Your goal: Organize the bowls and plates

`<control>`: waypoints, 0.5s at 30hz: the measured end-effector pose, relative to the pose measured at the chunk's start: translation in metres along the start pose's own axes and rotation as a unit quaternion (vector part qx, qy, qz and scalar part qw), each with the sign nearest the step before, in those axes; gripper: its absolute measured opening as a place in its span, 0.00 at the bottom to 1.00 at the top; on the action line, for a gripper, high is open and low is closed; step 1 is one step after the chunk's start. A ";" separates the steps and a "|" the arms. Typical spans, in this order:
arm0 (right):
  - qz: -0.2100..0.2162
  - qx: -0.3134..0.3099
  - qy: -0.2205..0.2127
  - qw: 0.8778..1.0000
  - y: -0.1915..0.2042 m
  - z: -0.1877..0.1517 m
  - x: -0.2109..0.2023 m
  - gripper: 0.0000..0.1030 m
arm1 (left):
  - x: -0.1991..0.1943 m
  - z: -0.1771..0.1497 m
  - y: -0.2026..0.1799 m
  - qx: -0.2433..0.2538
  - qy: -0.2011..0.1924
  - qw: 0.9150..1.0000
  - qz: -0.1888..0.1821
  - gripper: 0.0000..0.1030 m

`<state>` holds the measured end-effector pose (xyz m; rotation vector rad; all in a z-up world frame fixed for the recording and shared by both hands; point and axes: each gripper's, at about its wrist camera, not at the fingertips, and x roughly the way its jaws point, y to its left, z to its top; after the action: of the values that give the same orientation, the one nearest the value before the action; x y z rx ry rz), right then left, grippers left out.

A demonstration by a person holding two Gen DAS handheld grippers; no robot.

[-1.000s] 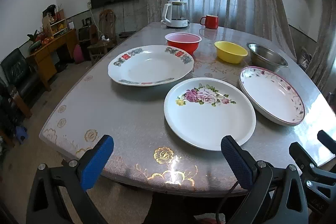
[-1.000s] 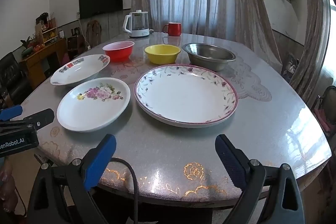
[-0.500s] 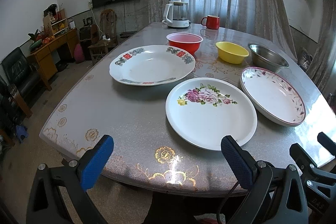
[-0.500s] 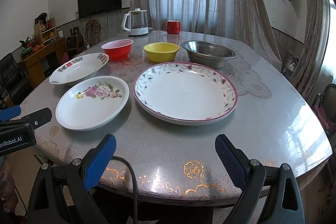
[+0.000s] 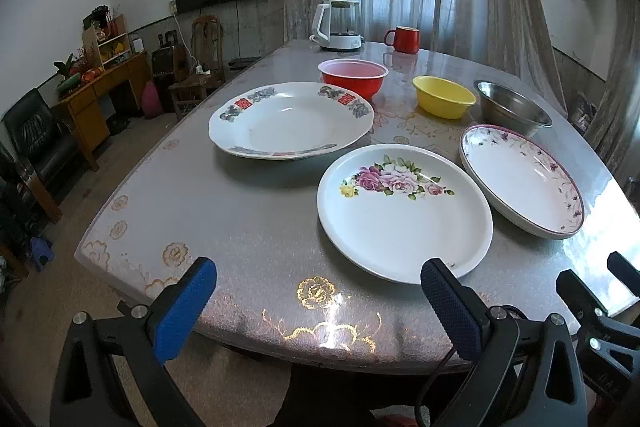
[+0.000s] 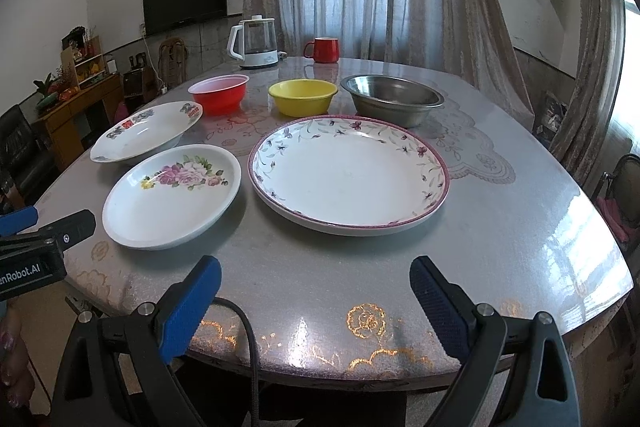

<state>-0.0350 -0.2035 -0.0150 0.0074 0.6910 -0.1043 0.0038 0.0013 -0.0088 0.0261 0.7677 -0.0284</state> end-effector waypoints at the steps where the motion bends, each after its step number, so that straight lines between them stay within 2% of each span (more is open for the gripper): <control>1: -0.001 0.001 0.000 1.000 0.000 0.000 0.000 0.94 | 0.000 0.000 0.000 0.000 0.001 1.000 0.000 1.00; 15: -0.002 0.006 0.005 1.000 -0.002 -0.001 0.002 0.94 | 0.001 0.000 -0.001 0.000 0.004 1.000 0.000 1.00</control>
<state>-0.0344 -0.2057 -0.0170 0.0174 0.7001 -0.1116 0.0045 0.0006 -0.0096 0.0269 0.7755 -0.0288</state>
